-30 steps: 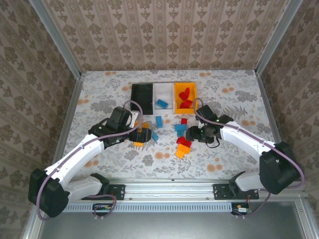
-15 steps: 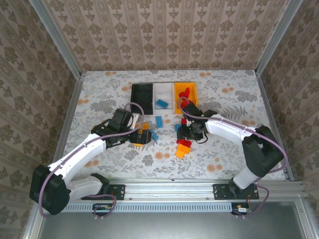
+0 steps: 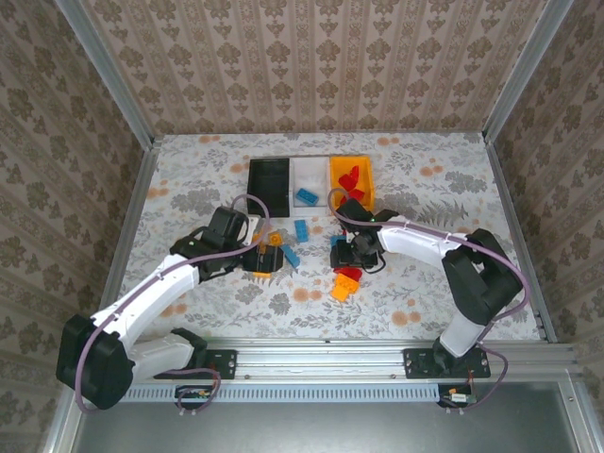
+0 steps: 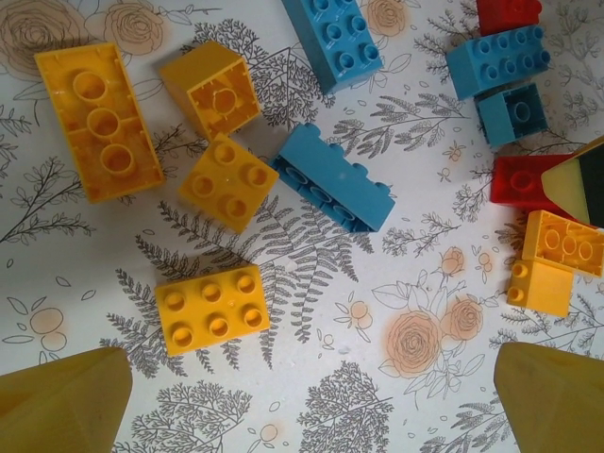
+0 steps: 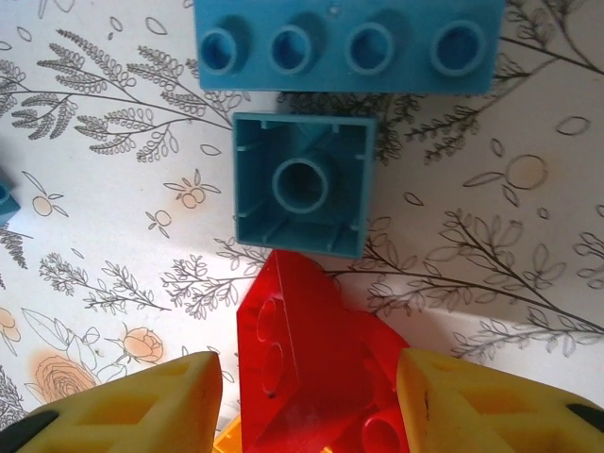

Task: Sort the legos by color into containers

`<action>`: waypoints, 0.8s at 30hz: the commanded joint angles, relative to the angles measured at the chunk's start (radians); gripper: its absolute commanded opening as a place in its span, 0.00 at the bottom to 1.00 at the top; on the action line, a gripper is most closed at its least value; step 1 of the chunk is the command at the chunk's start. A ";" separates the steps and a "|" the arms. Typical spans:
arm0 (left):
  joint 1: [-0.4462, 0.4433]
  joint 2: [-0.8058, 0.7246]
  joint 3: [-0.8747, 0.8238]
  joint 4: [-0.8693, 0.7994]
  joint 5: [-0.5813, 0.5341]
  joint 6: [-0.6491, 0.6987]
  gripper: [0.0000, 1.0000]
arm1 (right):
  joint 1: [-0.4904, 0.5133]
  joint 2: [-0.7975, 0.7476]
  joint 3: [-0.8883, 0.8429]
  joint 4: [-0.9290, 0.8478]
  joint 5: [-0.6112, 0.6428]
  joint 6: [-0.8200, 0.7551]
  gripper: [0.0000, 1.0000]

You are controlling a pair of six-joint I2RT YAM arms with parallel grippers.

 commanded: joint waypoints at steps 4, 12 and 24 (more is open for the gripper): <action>0.012 -0.037 -0.023 0.002 0.008 0.015 1.00 | 0.015 0.048 0.048 -0.003 0.027 0.005 0.46; 0.018 -0.055 -0.033 -0.006 0.005 0.006 1.00 | 0.021 0.027 0.050 -0.006 0.051 0.009 0.35; 0.018 -0.071 -0.020 -0.007 0.011 -0.018 1.00 | 0.017 -0.120 0.042 -0.047 0.098 0.012 0.25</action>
